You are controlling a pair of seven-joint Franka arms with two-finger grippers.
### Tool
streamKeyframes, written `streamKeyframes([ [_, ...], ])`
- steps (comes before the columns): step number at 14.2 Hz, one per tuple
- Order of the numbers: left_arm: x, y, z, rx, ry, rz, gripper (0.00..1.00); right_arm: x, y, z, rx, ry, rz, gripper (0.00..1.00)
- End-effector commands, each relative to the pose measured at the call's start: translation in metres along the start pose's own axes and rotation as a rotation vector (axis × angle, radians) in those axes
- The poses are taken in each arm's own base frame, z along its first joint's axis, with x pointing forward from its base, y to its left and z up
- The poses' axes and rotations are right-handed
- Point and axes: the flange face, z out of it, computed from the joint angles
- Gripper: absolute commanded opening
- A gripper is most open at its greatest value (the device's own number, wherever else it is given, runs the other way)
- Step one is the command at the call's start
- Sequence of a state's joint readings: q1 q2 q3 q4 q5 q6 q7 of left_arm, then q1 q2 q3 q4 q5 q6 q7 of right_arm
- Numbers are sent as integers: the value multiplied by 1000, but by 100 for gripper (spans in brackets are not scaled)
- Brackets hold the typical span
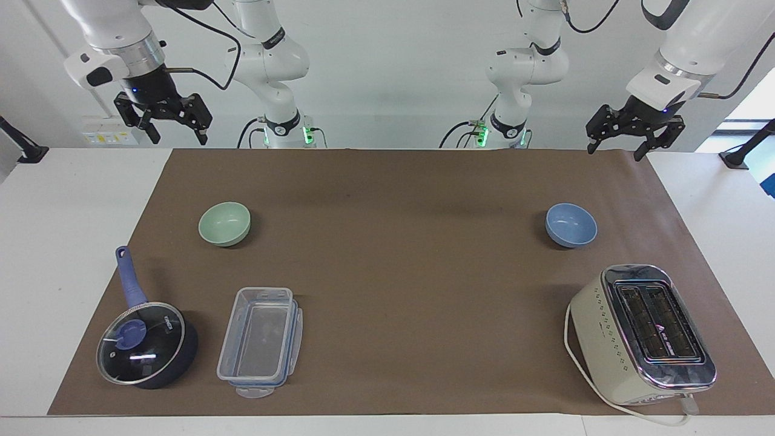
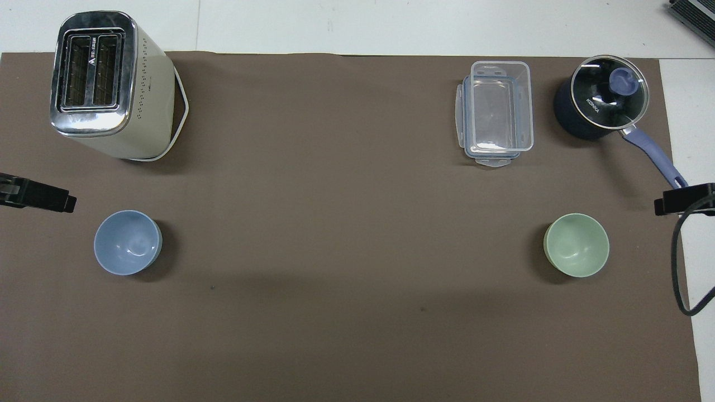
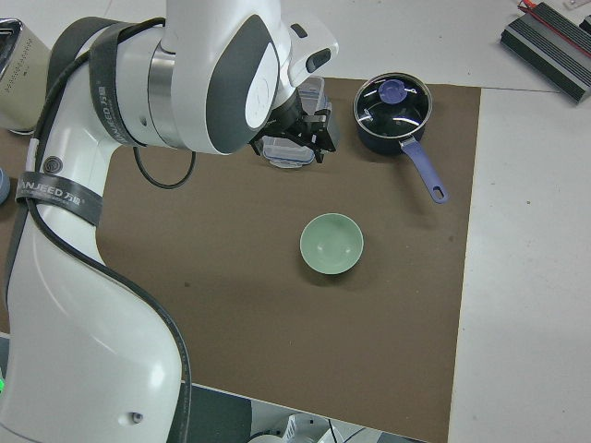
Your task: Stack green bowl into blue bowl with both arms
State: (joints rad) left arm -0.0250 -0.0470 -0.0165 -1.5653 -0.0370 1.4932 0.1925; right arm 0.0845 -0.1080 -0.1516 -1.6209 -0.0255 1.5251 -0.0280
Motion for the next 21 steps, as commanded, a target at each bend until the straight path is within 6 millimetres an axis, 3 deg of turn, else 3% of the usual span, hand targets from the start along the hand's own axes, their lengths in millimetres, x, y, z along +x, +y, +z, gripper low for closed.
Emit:
streamKeyframes([
  [1,-4,-1,0,-11,12,-11,100,-1,1,-3,2,-4,-7,100],
  [21,-4,8,0,-15,5,3,100,-7,2,2,5,-17,-7,100],
])
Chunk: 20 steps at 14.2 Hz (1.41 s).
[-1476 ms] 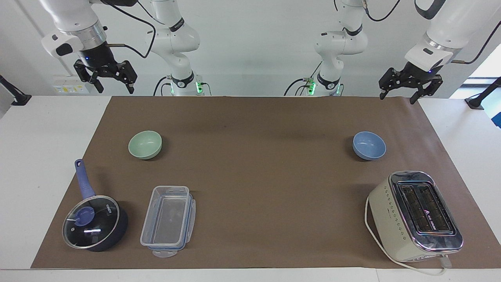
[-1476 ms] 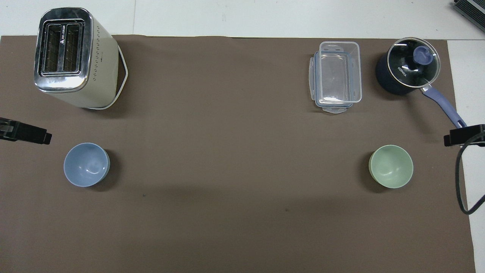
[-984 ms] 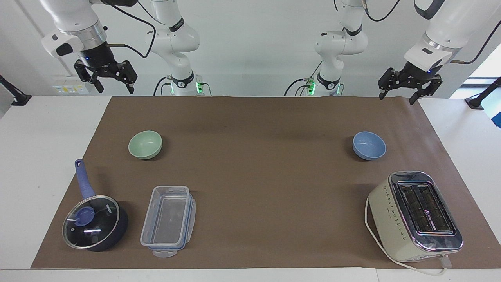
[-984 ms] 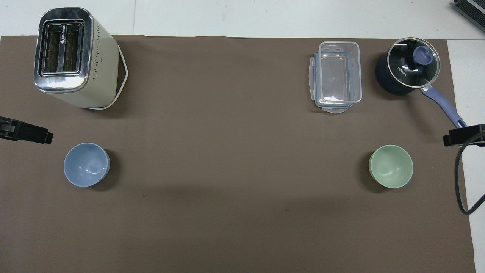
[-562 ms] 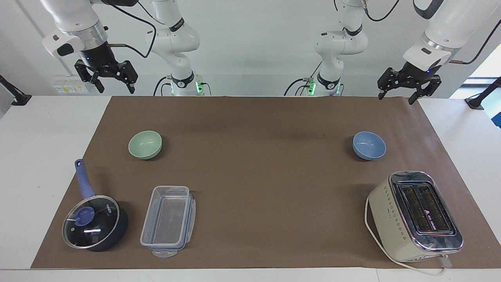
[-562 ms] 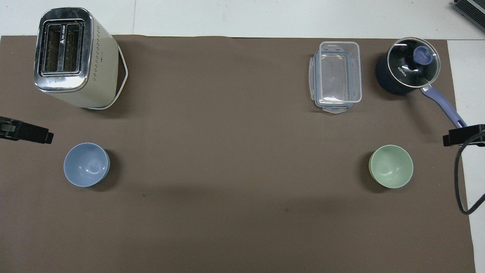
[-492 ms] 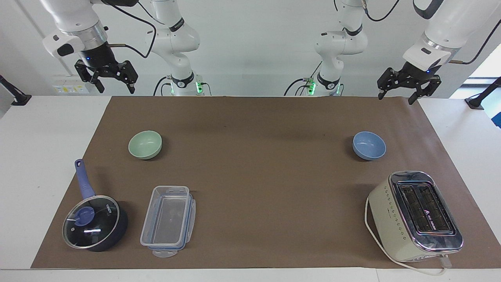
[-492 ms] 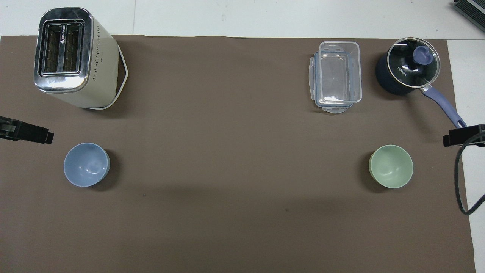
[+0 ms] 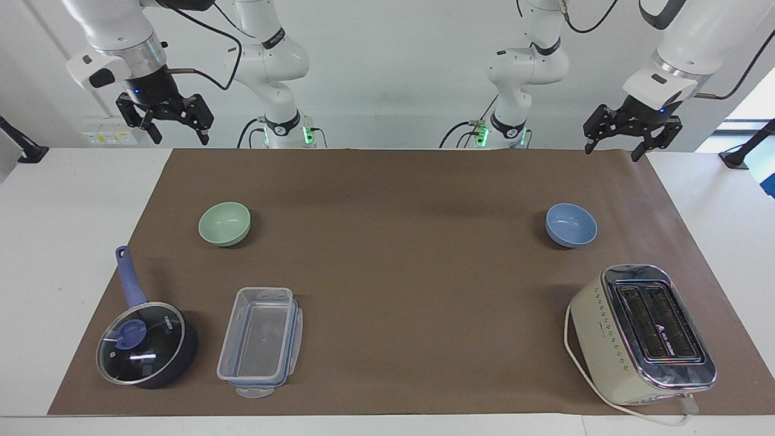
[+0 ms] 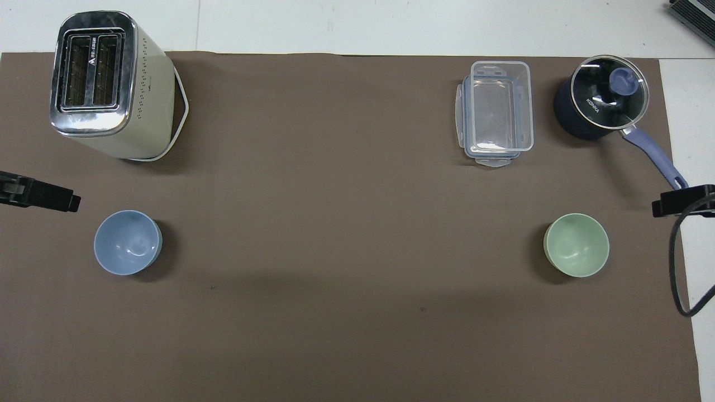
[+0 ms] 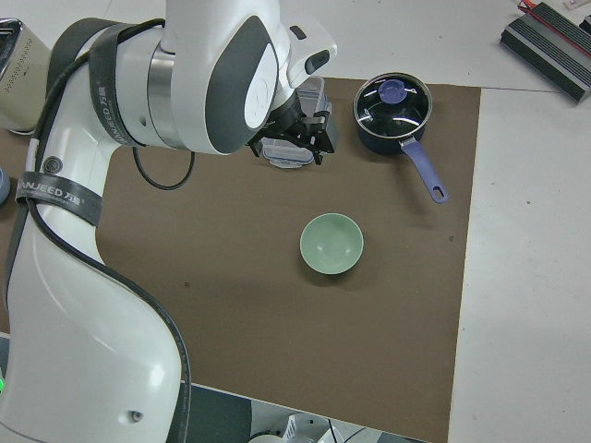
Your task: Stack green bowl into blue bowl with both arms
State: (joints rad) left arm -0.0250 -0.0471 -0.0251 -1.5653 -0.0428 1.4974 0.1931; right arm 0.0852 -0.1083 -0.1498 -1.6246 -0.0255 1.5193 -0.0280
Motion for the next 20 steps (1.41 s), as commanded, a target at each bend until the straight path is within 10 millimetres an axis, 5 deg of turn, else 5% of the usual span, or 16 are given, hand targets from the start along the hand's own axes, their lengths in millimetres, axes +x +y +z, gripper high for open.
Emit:
streamKeyframes([
  [1,-5,2,0,-9,0,-6,100,-6,3,0,5,-9,-5,100],
  [20,-7,5,3,-25,-1,6,100,-7,5,1,5,-12,-2,100],
])
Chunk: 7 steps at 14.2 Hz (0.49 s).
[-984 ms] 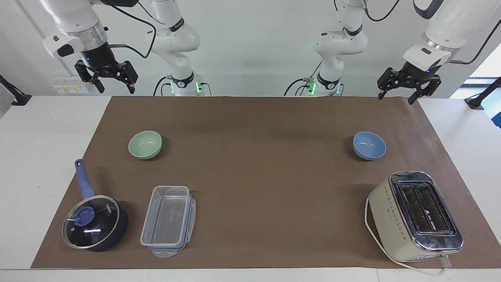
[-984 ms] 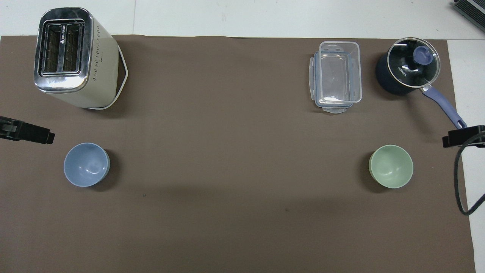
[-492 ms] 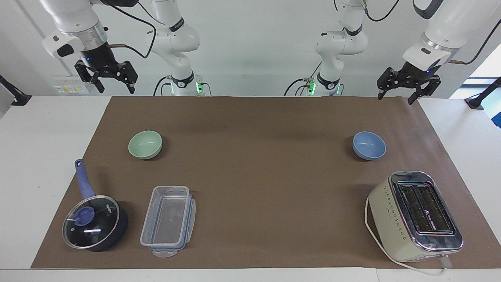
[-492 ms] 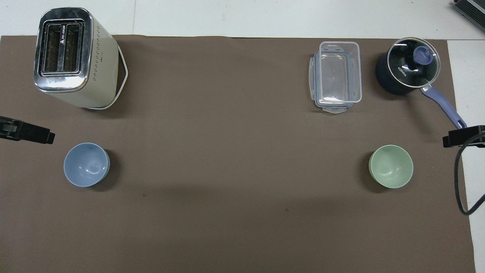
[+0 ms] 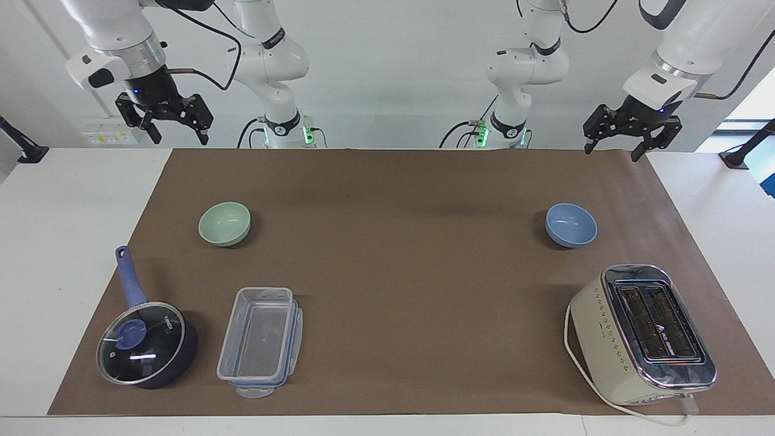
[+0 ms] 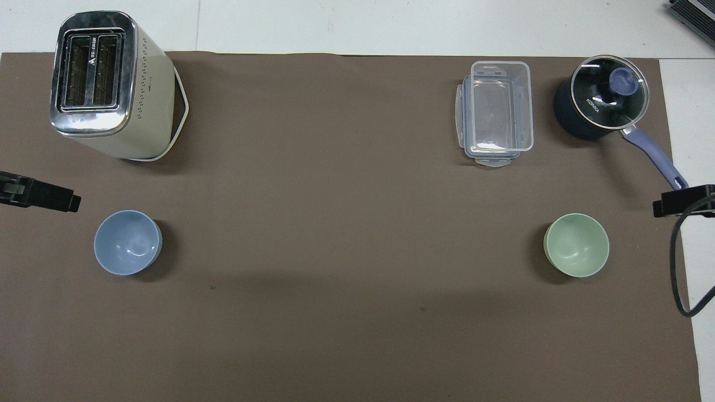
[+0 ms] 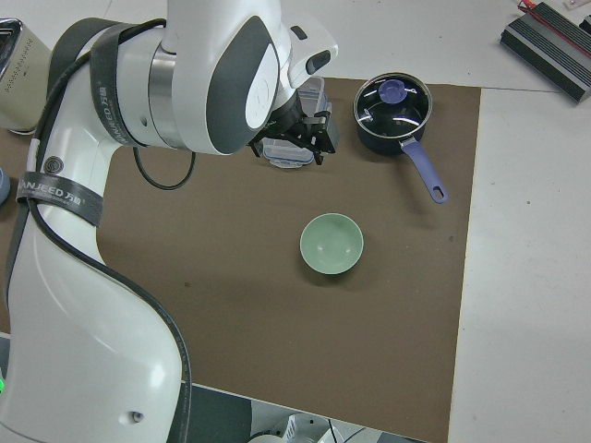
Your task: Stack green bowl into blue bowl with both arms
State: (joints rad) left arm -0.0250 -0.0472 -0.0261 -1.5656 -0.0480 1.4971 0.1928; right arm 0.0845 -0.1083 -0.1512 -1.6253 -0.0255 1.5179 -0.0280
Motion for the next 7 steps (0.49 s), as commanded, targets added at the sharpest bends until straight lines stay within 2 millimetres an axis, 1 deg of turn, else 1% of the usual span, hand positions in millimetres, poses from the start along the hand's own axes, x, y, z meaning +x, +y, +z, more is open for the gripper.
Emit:
streamKeyframes([
  [1,-8,3,3,-33,0,3,100,-6,4,0,5,-10,-4,100],
  [4,-11,3,12,-72,-10,25,100,-6,4,0,5,-10,-4,100],
  [6,-13,-7,26,-83,-30,24,100,-6,4,0,3,-10,-4,100],
  [7,-16,-16,35,-111,-39,21,100,-6,4,0,5,-10,-4,100],
])
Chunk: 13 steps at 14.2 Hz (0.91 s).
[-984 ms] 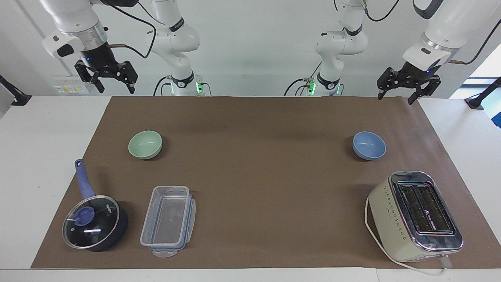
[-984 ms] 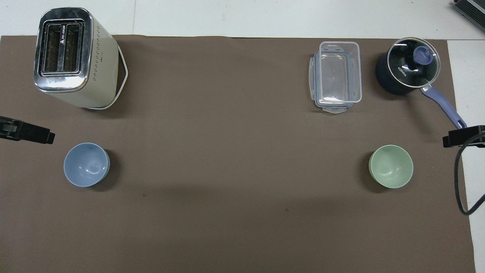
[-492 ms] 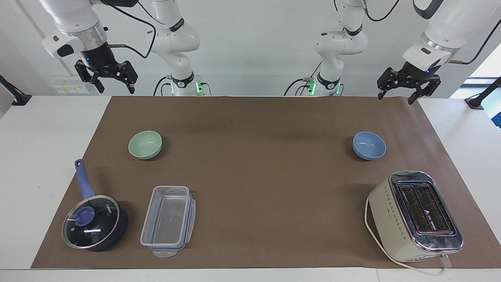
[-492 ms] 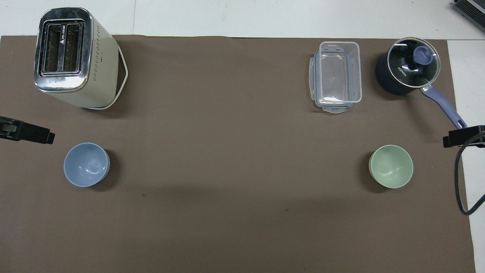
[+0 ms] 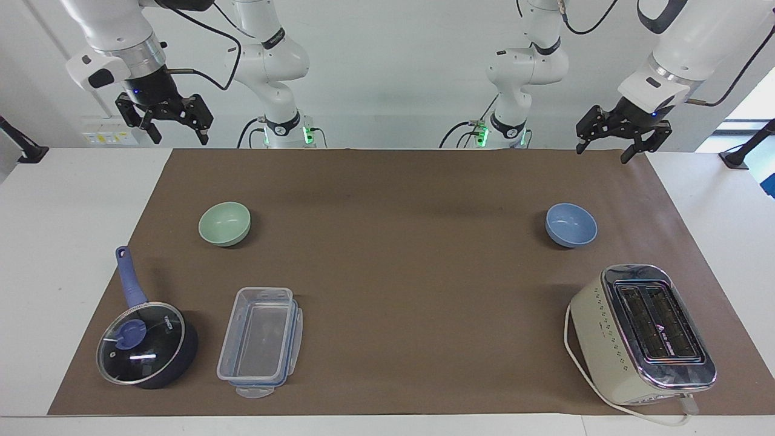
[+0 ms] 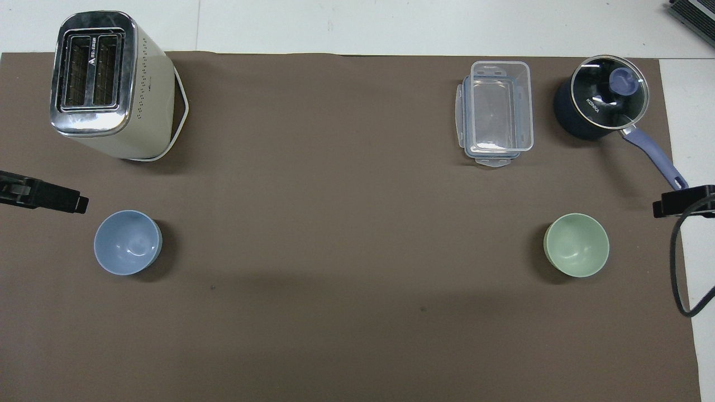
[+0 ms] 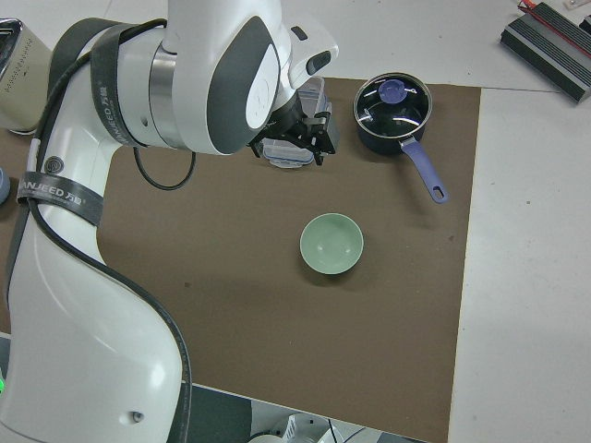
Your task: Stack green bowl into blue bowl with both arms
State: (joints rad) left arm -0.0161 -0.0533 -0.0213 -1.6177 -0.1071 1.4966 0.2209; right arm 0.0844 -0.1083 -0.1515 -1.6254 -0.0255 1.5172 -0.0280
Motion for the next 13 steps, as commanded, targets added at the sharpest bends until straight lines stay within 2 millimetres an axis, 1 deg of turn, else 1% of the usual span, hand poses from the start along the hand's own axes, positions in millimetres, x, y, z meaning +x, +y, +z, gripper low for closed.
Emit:
streamKeyframes([
  [1,-15,-27,23,-73,-13,12,100,-6,3,0,5,-9,-4,100],
  [2,-18,-40,33,-84,-13,11,100,-6,3,0,5,-11,-4,100],
  [4,-20,-53,60,-82,3,25,100,-6,4,0,5,-11,-3,100],
  [5,-22,-64,71,-76,21,8,100,-6,4,0,5,-11,-3,100],
  [6,-23,-69,82,-75,28,17,100,-7,5,0,4,-11,-1,100],
  [8,-28,-92,96,-75,34,5,100,-7,5,1,5,-12,-1,100],
  [9,-29,-99,103,-77,37,19,100,-7,5,1,5,-12,-1,100],
  [10,-34,-112,118,-92,40,16,100,-7,5,1,5,-12,-1,100],
  [11,-37,-119,128,-93,61,11,100,-7,5,1,5,-12,-1,100],
  [13,-44,-133,155,-86,73,18,100,-7,5,1,5,-12,-1,100],
])
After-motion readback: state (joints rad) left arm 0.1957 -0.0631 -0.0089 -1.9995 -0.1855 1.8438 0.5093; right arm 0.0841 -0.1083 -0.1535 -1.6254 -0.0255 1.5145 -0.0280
